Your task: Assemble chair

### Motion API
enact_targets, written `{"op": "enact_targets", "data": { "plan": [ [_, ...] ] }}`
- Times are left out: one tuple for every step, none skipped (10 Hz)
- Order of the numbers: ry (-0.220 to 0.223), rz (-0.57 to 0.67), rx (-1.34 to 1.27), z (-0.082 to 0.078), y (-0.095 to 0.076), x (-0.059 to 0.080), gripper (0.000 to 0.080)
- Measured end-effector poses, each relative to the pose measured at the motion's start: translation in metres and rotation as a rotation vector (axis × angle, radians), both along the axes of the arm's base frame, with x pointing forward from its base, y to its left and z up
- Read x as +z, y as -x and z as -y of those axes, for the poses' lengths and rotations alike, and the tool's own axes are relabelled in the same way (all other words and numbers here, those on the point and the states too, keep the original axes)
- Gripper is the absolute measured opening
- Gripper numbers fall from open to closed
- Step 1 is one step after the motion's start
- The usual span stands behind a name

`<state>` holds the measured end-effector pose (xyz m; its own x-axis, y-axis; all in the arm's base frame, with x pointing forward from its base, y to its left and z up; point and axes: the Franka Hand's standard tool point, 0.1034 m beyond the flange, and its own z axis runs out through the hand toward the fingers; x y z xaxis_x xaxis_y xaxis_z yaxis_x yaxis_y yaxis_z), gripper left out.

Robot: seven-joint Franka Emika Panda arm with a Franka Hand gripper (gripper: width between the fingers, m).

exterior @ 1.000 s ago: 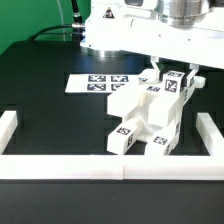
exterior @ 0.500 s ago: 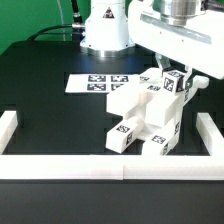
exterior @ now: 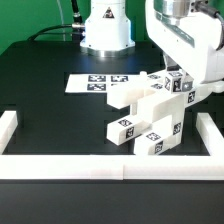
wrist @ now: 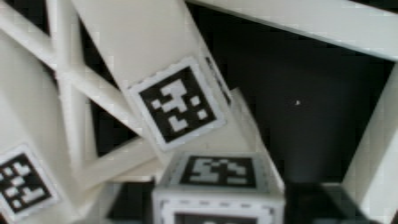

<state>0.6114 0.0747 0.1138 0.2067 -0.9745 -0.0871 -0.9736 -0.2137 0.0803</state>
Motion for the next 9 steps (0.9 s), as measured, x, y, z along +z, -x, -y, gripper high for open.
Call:
{"op": "enact_targets", "data": {
  "plan": [
    [-0.003,0.002,0.03,0.0001,0.0001,-0.0001,0.0484],
    [-0.003,0.002,0.036,0.0,0.0001,-0.0002,0.0484],
    [-0.006,0.002,0.066,0.0,0.0004,-0.0001,0.0614],
    [-0.01,-0.003,0.09,0.0001,0.0007,0.0008,0.0639],
    [-0.022,0.002,0.206,0.0015,0.0005,0.0017,0.0647],
    [-0.03,0.008,0.288,0.0021,0.0004,0.0016,0.0647],
    [-0.039,0.013,0.372,0.0022,0.0006,0.0014,0.0647],
    [-0.047,0.019,0.451,0.0023,0.0006,0.0014,0.0649],
    [-0.055,0.024,0.528,0.0025,0.0006,0.0014,0.0649]
  ]
}}
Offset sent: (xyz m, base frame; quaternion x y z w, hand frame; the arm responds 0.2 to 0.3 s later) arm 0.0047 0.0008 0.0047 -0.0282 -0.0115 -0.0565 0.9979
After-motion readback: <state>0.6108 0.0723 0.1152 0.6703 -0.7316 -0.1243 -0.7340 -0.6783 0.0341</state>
